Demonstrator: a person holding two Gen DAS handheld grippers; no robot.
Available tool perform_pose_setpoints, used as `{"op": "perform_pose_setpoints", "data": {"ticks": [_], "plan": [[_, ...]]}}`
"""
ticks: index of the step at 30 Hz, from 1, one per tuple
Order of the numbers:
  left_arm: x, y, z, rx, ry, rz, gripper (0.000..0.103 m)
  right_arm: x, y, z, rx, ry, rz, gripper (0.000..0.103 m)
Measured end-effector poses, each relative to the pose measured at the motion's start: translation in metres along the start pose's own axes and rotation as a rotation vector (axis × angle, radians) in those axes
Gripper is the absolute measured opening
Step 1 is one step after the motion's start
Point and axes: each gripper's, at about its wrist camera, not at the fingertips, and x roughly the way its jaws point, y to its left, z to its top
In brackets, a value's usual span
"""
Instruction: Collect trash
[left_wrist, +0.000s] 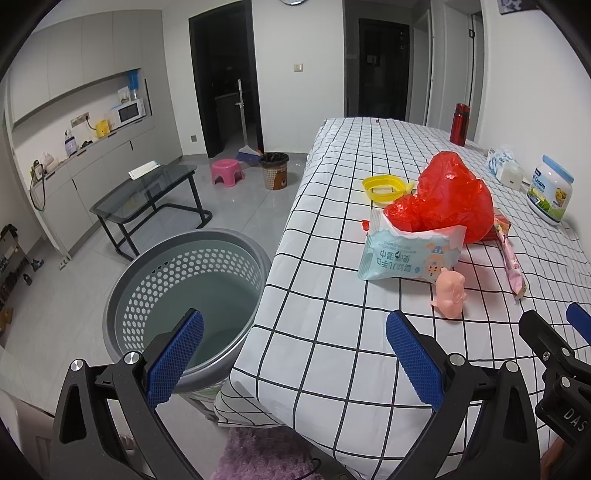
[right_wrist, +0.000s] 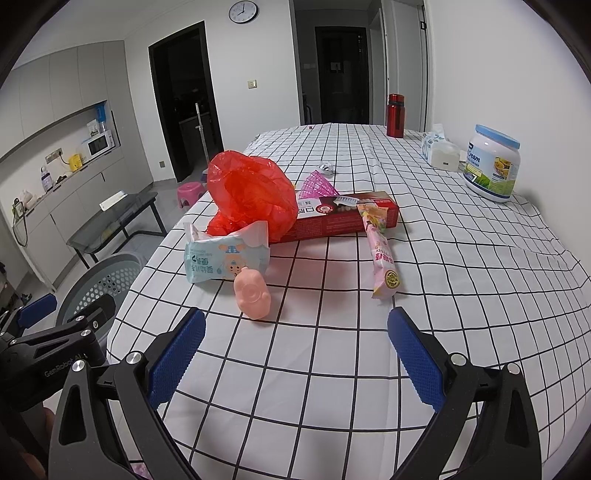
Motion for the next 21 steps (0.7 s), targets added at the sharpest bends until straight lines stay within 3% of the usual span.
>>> {"op": "perform_pose_setpoints", "data": {"ticks": [21], "plan": [[0.0021, -0.0020, -0.0002, 0.008, 0.004, -0.002, 0.097, 0.0008, -0.0015, -0.0009, 0.004, 0.003, 0.001, 0.094]]}}
